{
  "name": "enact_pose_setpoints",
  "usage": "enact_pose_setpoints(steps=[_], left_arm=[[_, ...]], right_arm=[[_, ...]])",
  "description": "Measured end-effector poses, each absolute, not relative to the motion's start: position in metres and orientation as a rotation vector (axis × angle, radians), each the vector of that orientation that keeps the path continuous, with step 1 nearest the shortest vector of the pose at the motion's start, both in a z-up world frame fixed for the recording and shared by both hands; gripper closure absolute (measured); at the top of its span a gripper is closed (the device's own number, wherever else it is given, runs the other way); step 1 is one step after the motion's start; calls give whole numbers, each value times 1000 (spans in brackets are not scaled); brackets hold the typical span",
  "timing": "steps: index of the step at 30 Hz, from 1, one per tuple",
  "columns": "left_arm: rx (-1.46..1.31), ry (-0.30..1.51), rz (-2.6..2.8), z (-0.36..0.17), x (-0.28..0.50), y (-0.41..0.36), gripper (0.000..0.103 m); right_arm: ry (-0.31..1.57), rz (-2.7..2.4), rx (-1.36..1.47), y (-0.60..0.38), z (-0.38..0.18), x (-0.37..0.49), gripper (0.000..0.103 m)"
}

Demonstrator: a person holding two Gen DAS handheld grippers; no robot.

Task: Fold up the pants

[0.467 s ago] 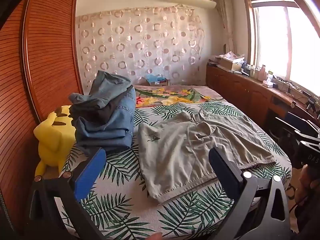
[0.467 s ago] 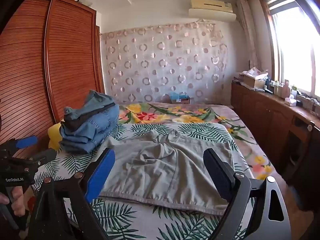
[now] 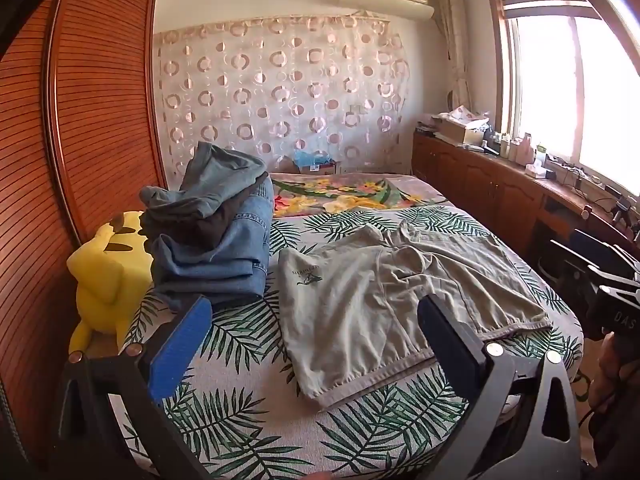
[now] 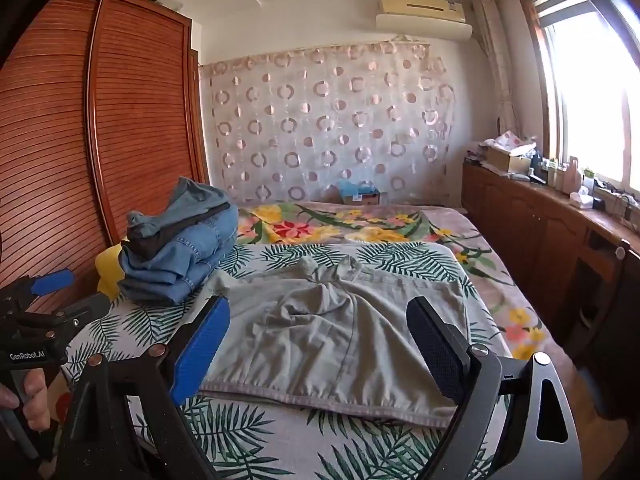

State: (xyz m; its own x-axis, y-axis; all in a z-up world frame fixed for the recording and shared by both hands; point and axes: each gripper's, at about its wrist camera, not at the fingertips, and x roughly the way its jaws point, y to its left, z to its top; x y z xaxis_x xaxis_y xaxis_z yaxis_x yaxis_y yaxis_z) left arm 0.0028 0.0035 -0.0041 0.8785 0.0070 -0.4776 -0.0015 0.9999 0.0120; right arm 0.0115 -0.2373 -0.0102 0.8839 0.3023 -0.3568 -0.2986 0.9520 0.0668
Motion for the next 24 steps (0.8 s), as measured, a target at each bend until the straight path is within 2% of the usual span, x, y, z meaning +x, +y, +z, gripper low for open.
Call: enact_pose_setpoints(steps=[24], left_arm=[[6, 486, 8, 5, -2, 6, 0]], right_arm=[[373, 313, 0, -235, -9, 9, 12]])
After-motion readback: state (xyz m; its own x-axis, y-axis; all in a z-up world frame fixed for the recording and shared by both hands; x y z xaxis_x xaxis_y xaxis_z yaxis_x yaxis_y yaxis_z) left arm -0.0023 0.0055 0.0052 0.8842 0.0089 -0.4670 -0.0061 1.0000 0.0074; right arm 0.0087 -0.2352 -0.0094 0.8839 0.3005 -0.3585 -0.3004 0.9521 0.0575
